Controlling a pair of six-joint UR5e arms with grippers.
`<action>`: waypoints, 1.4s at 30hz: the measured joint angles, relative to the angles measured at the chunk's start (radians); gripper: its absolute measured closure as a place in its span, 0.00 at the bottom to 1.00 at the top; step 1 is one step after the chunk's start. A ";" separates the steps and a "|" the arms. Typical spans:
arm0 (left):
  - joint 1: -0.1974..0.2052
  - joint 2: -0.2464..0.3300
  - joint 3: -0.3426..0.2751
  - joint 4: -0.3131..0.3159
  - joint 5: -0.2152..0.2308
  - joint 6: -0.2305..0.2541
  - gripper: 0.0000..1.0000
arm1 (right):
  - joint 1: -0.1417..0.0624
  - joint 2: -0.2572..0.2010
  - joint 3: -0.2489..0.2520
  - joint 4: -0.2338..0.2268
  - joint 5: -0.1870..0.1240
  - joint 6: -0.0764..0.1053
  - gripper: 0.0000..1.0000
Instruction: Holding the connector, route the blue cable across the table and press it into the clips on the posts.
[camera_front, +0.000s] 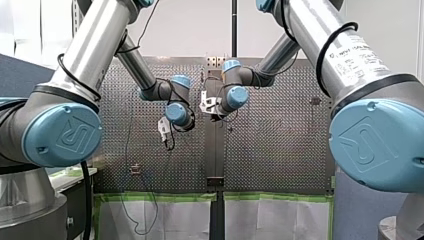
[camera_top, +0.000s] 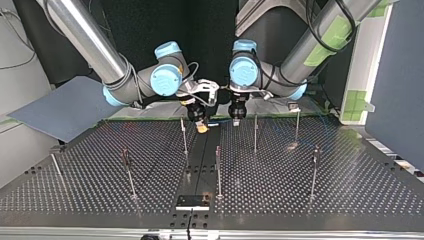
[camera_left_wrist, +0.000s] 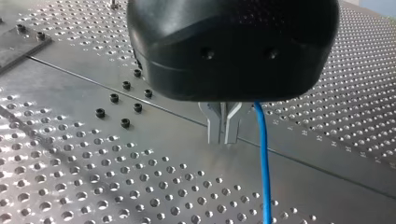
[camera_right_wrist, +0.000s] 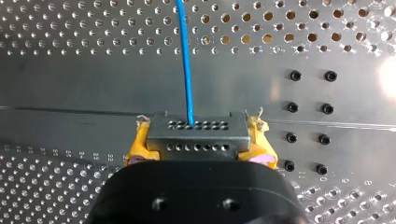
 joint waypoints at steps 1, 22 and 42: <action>-0.001 0.000 0.001 0.000 -0.004 0.001 1.00 | 0.000 0.000 0.000 0.000 0.000 0.000 1.00; -0.013 0.011 0.006 -0.041 -0.029 -0.011 0.47 | -0.008 0.000 0.000 -0.001 0.000 0.004 1.00; -0.036 0.048 0.006 -0.047 -0.055 -0.007 1.00 | -0.012 -0.008 -0.002 -0.002 0.000 0.004 1.00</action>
